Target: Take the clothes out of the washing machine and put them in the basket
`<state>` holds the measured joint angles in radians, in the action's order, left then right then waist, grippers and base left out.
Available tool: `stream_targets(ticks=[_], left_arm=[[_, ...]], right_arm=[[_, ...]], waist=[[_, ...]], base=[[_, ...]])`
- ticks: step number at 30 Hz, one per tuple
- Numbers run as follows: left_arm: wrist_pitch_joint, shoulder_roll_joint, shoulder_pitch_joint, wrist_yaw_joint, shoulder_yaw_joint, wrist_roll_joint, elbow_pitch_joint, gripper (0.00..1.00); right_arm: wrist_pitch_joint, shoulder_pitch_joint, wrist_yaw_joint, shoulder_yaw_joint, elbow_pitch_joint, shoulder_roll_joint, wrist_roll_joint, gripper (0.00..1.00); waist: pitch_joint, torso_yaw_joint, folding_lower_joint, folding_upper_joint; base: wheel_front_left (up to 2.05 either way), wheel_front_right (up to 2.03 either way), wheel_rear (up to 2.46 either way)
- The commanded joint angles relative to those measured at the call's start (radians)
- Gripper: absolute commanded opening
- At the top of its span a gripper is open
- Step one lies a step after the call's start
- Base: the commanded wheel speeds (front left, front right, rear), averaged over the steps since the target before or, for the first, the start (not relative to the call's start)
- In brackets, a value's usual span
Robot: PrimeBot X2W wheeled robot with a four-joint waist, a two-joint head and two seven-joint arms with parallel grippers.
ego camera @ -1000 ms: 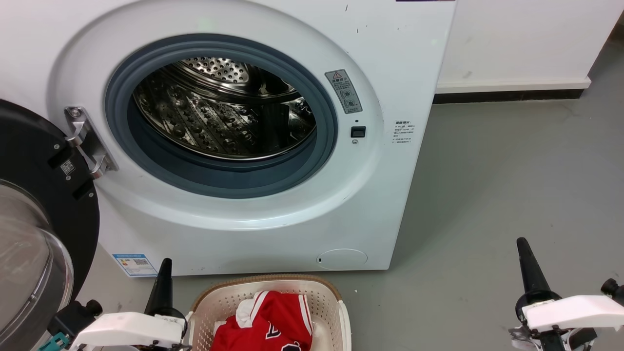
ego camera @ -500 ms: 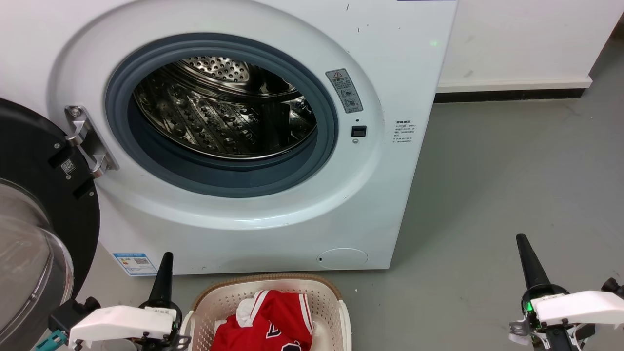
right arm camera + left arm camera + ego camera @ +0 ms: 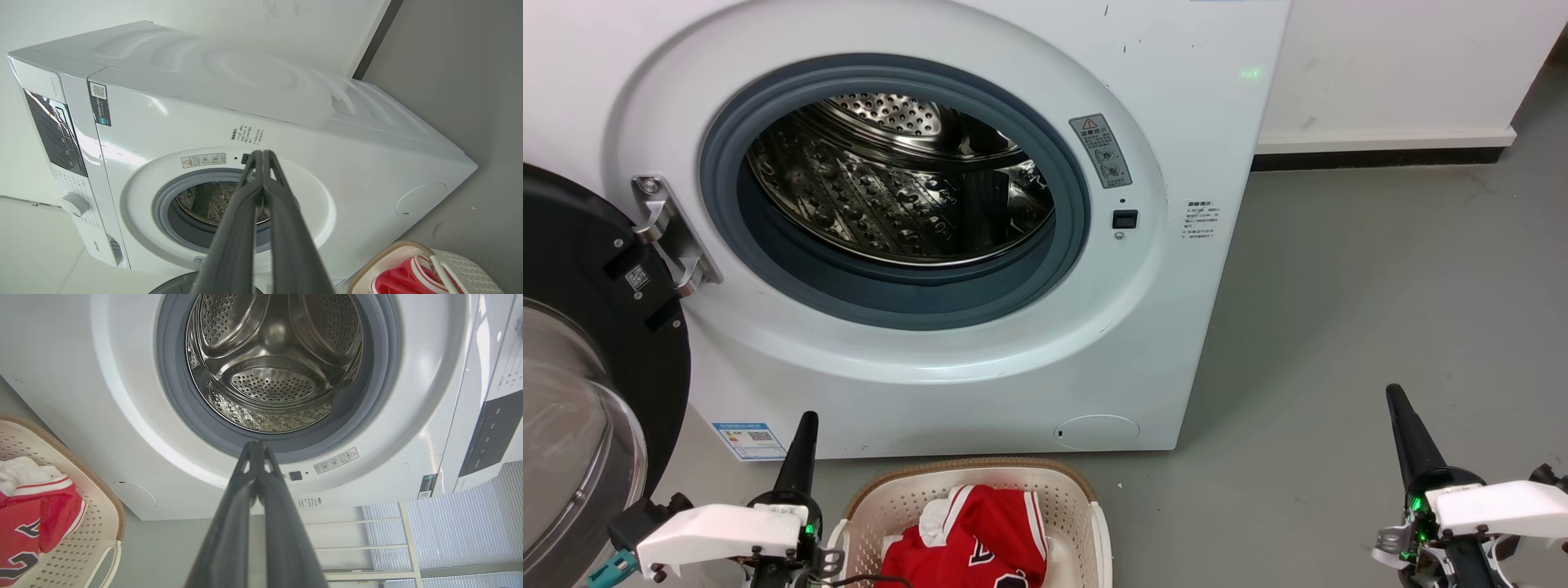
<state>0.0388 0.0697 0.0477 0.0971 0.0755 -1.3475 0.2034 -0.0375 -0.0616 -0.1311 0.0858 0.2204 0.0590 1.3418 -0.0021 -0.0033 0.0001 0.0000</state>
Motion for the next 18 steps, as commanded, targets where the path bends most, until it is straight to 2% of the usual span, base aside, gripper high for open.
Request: stream_targets(ticks=[1, 18], left_arm=[[0.004, 0.0, 0.021, 0.007, 0.006, -0.02, 0.001, 0.0], [0.041, -0.006, 0.049, 0.024, 0.019, -0.162, 0.025, 0.0]], right_arm=[[-0.006, -0.025, 0.0, 0.003, -0.002, 0.004, 0.022, 0.0], [-0.043, -0.041, 0.001, 0.012, 0.014, 0.002, 0.167, 0.0]], waist=[[0.0, 0.0, 0.0, 0.0], [0.003, 0.002, 0.0, 0.0]], base=[[0.0, 0.0, 0.0], [0.0, 0.0, 0.0]])
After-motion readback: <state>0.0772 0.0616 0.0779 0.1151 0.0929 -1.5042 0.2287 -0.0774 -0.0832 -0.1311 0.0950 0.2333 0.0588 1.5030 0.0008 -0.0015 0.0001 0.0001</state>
